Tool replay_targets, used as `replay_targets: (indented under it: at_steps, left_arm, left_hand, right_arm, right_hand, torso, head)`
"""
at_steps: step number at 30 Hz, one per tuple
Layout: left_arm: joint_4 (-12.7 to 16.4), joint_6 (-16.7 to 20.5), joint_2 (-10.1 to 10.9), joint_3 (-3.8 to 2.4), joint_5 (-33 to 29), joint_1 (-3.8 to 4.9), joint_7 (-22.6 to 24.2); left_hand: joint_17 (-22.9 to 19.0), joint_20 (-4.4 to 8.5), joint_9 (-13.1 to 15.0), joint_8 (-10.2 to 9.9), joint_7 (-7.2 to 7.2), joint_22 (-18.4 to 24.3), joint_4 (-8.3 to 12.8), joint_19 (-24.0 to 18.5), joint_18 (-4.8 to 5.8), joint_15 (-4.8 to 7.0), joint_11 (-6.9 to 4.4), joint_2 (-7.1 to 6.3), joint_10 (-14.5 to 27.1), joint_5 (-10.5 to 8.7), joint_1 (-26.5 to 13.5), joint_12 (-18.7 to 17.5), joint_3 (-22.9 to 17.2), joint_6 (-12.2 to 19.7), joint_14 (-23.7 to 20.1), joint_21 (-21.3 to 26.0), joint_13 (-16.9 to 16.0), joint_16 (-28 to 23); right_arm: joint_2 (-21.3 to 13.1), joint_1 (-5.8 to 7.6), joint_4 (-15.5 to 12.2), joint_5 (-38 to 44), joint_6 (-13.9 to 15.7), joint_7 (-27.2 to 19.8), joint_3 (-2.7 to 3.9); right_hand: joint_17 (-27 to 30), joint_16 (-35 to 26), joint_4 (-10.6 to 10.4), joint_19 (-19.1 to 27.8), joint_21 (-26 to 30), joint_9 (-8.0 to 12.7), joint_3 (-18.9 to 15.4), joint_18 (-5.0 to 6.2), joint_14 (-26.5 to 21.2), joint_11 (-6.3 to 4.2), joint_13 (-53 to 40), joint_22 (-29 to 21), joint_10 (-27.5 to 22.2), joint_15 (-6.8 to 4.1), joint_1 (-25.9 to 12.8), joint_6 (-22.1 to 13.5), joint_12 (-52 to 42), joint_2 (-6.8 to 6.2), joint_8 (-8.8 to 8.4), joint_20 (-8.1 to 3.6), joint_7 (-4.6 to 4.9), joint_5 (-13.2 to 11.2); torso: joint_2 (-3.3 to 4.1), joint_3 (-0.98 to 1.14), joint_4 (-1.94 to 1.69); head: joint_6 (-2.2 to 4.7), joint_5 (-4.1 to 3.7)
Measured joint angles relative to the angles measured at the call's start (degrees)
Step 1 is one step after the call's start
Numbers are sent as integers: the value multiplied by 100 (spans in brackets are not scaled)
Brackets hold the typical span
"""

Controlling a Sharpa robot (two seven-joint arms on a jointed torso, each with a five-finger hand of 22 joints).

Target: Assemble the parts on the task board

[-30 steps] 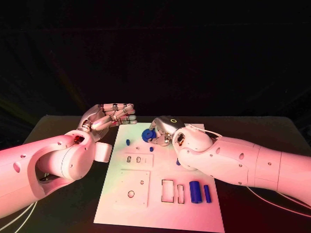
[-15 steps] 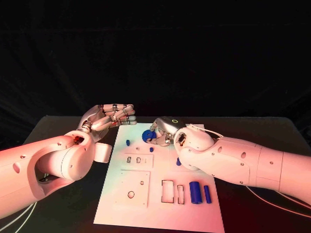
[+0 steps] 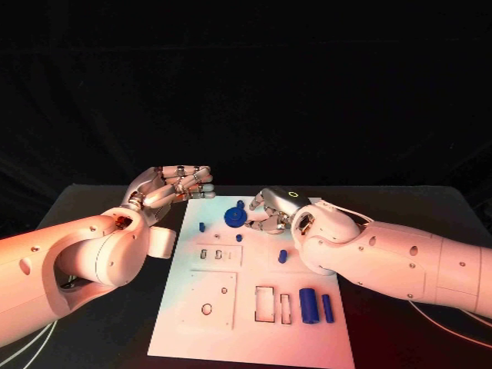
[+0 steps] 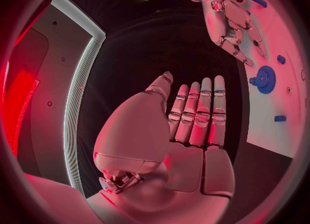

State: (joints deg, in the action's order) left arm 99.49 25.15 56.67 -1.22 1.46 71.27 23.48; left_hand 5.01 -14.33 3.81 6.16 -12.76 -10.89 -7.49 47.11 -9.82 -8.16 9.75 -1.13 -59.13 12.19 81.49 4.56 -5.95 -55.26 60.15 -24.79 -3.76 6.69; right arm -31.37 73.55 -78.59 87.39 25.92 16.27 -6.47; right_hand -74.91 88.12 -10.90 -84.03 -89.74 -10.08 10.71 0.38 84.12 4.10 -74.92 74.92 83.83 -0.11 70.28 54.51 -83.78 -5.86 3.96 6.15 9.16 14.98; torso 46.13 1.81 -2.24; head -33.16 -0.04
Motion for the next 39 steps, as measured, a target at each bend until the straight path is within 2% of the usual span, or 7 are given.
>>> replay_targets:
  at_steps: [6, 10, 14, 20, 29, 35, 39]
  left_arm:
    - [-13, -1, 20, 0, 0, 0, -1]
    - [-18, -4, 19, 1, 0, 0, -3]
    - [-33, -15, 7, 3, -1, 0, -6]
    - [-72, -52, -24, 6, -1, 0, -11]
    - [-102, -99, -39, 11, -1, 0, -16]
    - [-108, -115, -41, 12, -1, -1, -19]
    - [-109, -121, -41, 14, -1, -1, -20]
  left_hand:
    - [0, 0, 0, 0, 0, 0, 0, 0, 0, 0, 0, 0, 0, 0, 0, 0, 0, 0, 0, 0, 0, 0]
    - [0, 0, 0, 0, 0, 1, 0, 0, 0, 0, 0, 0, 0, 0, 0, 0, 0, 0, 0, 0, 0, 0]
    - [0, 0, 0, 0, 0, 5, 0, 0, 0, 0, 0, 0, 0, 0, 0, 0, 0, 0, 0, 0, 0, 0]
    - [0, 0, 0, 1, 0, 5, 15, 0, 0, 0, 0, 0, 0, 0, 0, 0, -15, 0, 0, 0, 0, 0]
    - [0, 0, 0, 1, 0, 5, 15, 0, 0, 0, 0, 0, 0, 0, 0, 0, -15, 0, 0, 0, 0, 0]
    - [0, 0, 0, 1, 0, 11, 34, 0, 0, 0, 0, 0, 0, 0, 0, 0, -34, 0, 0, 0, 0, 0]
    - [0, 0, 0, 1, 0, 11, 34, 0, 0, 0, 0, 0, 0, 0, 0, 0, -34, 0, 0, 0, 0, 0]
  right_arm:
    - [-781, 202, -573, -508, 374, -440, 45]
    - [-1298, 315, -795, -1087, 377, -849, 53]
    - [-1746, 353, -853, -1554, 239, -1237, 54]
    - [-2141, 322, -801, -1864, -19, -1624, 49]
    - [-2285, 133, -567, -1929, -238, -1862, 37]
    - [-2134, 21, -356, -1898, -299, -1874, 31]
    - [-2022, -26, -217, -1860, -327, -1847, 31]
  right_hand:
    - [0, 0, 88, 0, 0, -15, 88, 0, 0, 0, 0, 0, 0, 0, 175, 139, 5, -12, 0, 0, -36, 0]
    - [0, 0, 249, 0, 0, -28, 130, 0, 0, 0, 0, -1, 0, 0, 373, 234, 106, -74, 0, 0, -70, -15]
    - [0, -7, 417, 0, 0, -28, 159, 0, -17, -55, 1, -1, -55, -25, 598, 315, 212, -132, 0, 0, -110, -46]
    - [0, -32, 562, 0, 0, -20, 194, 0, -20, -102, 1, -1, -164, -63, 773, 323, 366, -229, 0, -44, -118, -45]
    - [1, -32, 625, 0, 0, 33, 180, 0, -20, -29, 1, -2, -236, -63, 839, 169, 443, -254, -25, -44, -48, -21]
    - [0, -32, 637, 0, 0, 58, 167, 0, -20, -10, 1, -2, -256, -63, 839, 79, 503, -254, -24, -44, 0, -21]
    - [-4, -32, 640, 0, 0, 65, 164, 0, 1, 11, 1, -2, -276, -41, 838, 56, 503, -253, -24, -44, -17, -21]
  torso:
    - [-15, -1, 35]
    - [-37, -7, 66]
    - [-66, -10, 102]
    - [-102, 4, 145]
    - [-119, 13, 164]
    - [-113, 10, 158]
    - [-110, 3, 147]
  head:
    - [10, 6]
    - [19, -3]
    - [26, -16]
    - [29, -54]
    - [26, -110]
    - [9, -111]
    - [-10, -111]
